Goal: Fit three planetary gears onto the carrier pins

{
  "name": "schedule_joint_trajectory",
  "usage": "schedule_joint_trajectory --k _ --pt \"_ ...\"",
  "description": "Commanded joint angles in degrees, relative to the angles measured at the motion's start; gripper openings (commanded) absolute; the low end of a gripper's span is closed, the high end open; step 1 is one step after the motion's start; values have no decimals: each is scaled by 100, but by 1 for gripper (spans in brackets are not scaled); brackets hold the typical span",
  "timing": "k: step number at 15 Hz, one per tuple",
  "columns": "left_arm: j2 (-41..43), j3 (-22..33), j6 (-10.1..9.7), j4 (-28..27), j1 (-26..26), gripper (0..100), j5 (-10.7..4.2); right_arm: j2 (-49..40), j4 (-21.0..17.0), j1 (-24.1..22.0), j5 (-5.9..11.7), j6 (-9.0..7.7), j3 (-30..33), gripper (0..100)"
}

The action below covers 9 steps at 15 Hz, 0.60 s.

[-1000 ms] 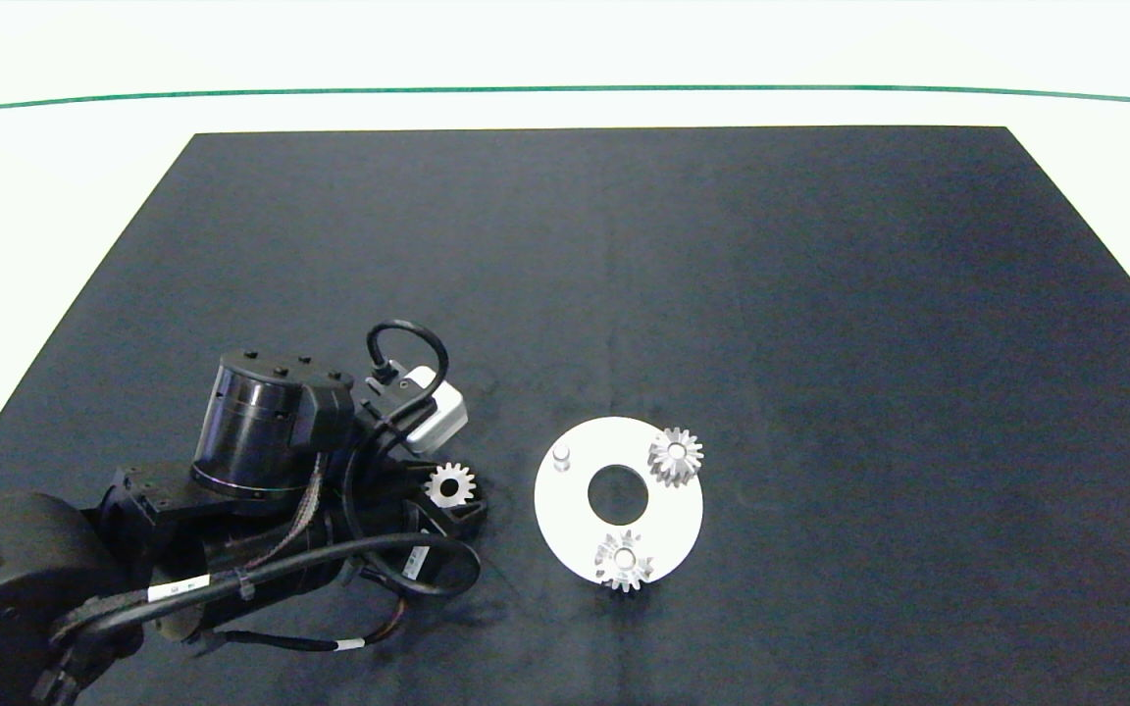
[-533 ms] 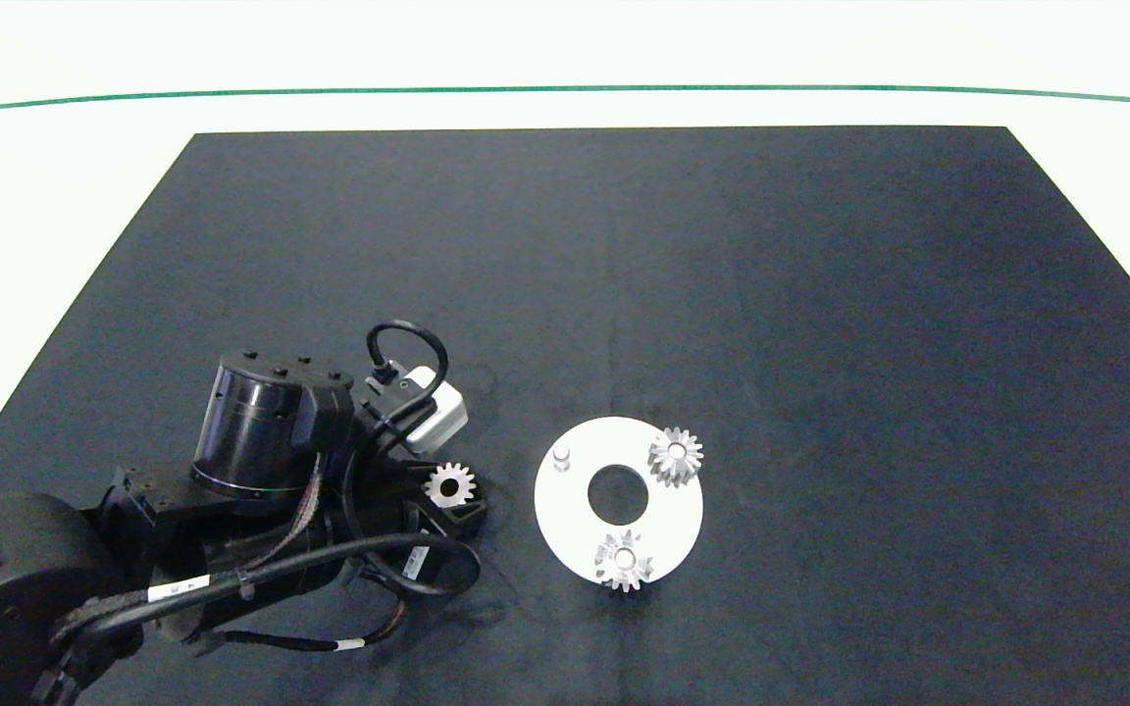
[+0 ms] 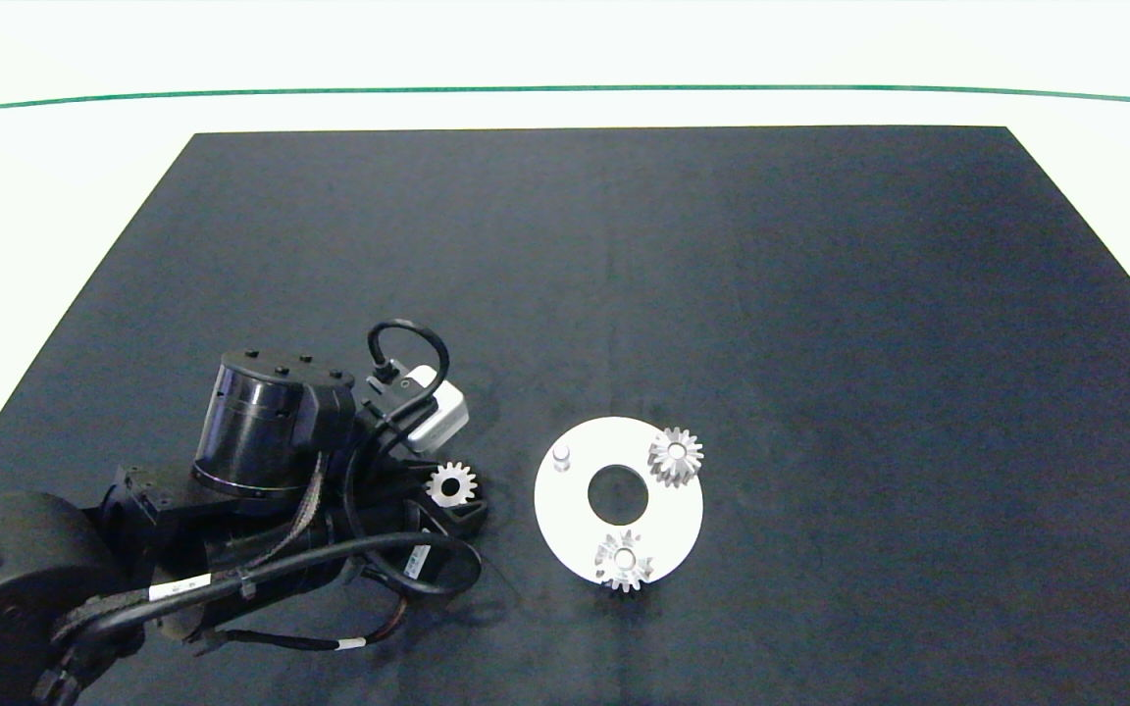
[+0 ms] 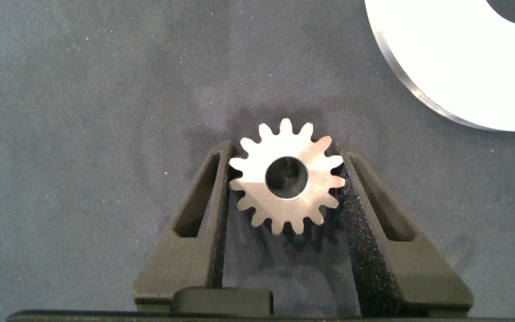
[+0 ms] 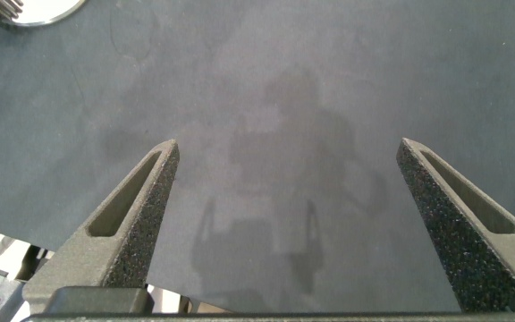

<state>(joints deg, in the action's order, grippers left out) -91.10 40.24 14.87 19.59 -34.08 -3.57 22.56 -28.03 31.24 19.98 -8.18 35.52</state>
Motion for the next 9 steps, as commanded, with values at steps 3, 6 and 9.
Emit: schedule_joint_trajectory --k 3,6,9 --pt "110 10 7 1 -28 0 6 20 -10 -4 15 -8 7 100" --pt "303 54 -28 1 -265 0 -73 11 -10 -4 15 -8 -2 100" --pt "330 283 -28 -25 -670 0 -495 11 -10 -4 6 -8 -2 100"
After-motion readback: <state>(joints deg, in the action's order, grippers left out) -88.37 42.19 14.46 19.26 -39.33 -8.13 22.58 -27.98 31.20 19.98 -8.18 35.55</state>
